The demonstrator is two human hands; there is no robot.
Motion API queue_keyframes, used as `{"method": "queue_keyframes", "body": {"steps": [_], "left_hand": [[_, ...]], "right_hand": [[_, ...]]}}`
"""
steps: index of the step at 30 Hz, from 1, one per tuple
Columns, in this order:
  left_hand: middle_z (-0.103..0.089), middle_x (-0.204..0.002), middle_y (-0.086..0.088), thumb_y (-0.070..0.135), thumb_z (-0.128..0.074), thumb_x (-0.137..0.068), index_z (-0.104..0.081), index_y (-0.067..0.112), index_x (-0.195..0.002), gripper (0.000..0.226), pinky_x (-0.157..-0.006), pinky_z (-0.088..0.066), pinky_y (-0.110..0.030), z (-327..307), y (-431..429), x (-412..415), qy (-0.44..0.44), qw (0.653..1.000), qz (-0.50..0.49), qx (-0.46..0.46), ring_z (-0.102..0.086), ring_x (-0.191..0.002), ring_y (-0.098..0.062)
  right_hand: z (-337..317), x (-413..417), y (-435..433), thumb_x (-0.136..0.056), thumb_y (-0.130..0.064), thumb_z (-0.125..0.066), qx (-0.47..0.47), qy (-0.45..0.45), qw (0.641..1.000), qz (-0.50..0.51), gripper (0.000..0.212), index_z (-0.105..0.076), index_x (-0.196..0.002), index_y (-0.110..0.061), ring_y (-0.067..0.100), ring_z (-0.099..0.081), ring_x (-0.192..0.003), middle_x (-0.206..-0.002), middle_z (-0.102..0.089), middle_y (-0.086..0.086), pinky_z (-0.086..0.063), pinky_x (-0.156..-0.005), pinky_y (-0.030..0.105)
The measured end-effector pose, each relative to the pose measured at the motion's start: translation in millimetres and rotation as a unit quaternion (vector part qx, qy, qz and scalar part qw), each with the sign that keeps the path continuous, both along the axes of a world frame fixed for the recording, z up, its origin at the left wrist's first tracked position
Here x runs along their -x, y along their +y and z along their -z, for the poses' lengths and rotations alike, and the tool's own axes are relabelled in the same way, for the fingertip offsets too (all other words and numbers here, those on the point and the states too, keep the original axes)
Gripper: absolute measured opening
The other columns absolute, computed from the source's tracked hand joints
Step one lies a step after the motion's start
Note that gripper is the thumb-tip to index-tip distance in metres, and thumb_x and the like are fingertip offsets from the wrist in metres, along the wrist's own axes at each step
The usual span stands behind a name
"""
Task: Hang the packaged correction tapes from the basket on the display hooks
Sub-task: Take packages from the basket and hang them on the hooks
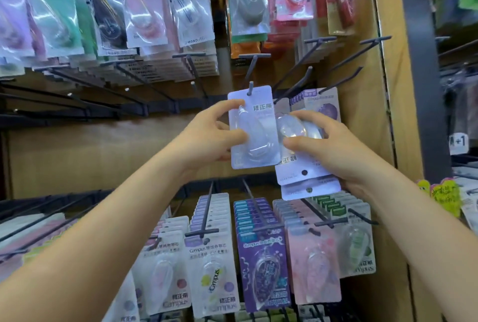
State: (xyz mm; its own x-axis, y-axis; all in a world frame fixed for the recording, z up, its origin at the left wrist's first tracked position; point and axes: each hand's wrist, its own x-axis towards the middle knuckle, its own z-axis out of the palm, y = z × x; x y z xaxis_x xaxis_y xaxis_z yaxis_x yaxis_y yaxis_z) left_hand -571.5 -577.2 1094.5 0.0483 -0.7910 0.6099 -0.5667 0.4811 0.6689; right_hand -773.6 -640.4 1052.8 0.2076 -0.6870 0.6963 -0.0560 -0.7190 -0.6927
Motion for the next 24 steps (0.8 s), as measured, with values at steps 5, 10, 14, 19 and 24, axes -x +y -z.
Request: {"method": "queue_keyframes", "body": {"steps": [5, 10, 14, 19, 24], "left_hand": [[-0.069, -0.108, -0.004, 0.014, -0.079, -0.081, -0.055, 0.031, -0.127, 0.055, -0.073, -0.062, -0.043, -11, -40, -18, 0.001, 0.996, -0.080, 0.043, -0.071, -0.090, -0.020], [-0.056, -0.131, -0.001, 0.018, -0.080, -0.080, -0.050, 0.027, -0.131, 0.059, -0.085, -0.059, -0.047, -11, -98, -28, -0.065, 0.985, -0.150, 0.053, -0.063, -0.108, -0.027], [-0.056, -0.128, -0.006, 0.017, -0.076, -0.084, -0.044, 0.030, -0.125, 0.054, -0.083, -0.059, -0.048, -8, -132, -27, -0.071, 0.986, -0.141, 0.044, -0.062, -0.107, -0.032], [-0.055, -0.116, -0.012, 0.021, -0.071, -0.088, -0.033, 0.032, -0.125, 0.055, -0.076, -0.060, -0.042, -5, -148, -23, -0.132, 0.969, -0.208, 0.016, -0.062, -0.095, -0.034], [-0.062, -0.100, -0.006, 0.037, -0.059, -0.094, -0.048, 0.019, -0.118, 0.032, -0.064, -0.045, -0.034, -8, -111, -12, -0.269, 0.919, -0.280, 0.076, -0.062, -0.087, -0.027]], "right_hand": [[-3, 8, -17, -0.083, -0.028, -0.077, -0.037, -0.026, 0.998, -0.044, 0.049, -0.058, -0.127, -0.040, 0.018, -0.070, -0.099, -0.122, -0.065, -0.002, -0.058, -0.084, 0.038], [-2, 4, -33, -0.075, -0.037, -0.083, -0.037, -0.031, 0.998, -0.045, 0.055, -0.058, -0.124, -0.045, 0.021, -0.065, -0.110, -0.128, -0.062, -0.002, -0.053, -0.098, 0.046], [0, 0, -41, -0.082, -0.026, -0.078, -0.042, -0.043, 0.995, -0.080, 0.052, -0.055, -0.126, -0.041, 0.018, -0.069, -0.101, -0.120, -0.067, 0.000, -0.058, -0.089, 0.039], [7, -4, -40, -0.080, -0.017, -0.080, -0.019, -0.038, 0.996, -0.076, 0.060, -0.053, -0.126, -0.045, 0.008, -0.067, -0.087, -0.113, -0.065, -0.004, -0.053, -0.065, 0.017], [10, -2, -34, -0.080, -0.010, -0.079, 0.020, -0.044, 0.998, -0.040, 0.081, -0.038, -0.138, -0.048, -0.002, -0.059, -0.095, -0.114, -0.049, -0.027, -0.050, -0.063, 0.008]]}}
